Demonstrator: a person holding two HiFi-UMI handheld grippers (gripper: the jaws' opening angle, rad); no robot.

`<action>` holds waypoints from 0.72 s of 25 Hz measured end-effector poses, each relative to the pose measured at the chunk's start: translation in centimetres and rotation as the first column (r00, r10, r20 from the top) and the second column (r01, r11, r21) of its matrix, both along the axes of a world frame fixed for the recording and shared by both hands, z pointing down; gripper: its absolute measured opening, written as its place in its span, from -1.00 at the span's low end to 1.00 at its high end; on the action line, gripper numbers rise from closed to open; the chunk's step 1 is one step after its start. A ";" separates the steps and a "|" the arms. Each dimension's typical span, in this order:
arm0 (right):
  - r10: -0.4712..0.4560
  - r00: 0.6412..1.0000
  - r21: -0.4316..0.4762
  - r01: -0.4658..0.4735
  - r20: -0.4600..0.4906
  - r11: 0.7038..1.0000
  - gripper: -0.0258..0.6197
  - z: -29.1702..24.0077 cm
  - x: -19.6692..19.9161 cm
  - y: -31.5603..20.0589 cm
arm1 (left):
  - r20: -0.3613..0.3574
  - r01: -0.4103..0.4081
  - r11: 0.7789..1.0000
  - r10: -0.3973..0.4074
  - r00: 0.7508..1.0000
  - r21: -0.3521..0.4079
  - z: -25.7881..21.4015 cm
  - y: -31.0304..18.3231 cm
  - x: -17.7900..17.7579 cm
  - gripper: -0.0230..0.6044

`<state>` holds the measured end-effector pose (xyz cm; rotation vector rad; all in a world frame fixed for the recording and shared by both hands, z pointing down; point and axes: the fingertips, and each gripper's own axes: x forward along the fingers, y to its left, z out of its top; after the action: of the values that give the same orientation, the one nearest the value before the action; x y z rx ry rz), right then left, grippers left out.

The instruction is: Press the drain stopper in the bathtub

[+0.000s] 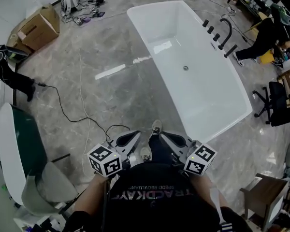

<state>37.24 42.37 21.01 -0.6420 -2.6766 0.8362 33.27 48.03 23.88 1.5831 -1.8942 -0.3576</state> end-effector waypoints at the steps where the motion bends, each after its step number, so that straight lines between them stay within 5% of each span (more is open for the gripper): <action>1: -0.005 1.000 -0.006 0.005 -0.002 1.000 -0.89 0.1 -0.6 -0.2 | -0.002 0.009 1.000 -0.009 1.000 -0.004 0.1 0.0 -0.6 -0.91; 18: 0.044 0.999 -0.065 -0.042 0.022 0.997 -0.89 -0.7 -16.7 -13.4 | 0.053 -0.013 0.999 0.015 0.998 -0.050 -1.9 -12.4 -17.9 -0.91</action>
<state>20.57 29.01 20.34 -0.6146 -2.7032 0.9353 15.41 35.61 21.96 1.5865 -1.9161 -0.2630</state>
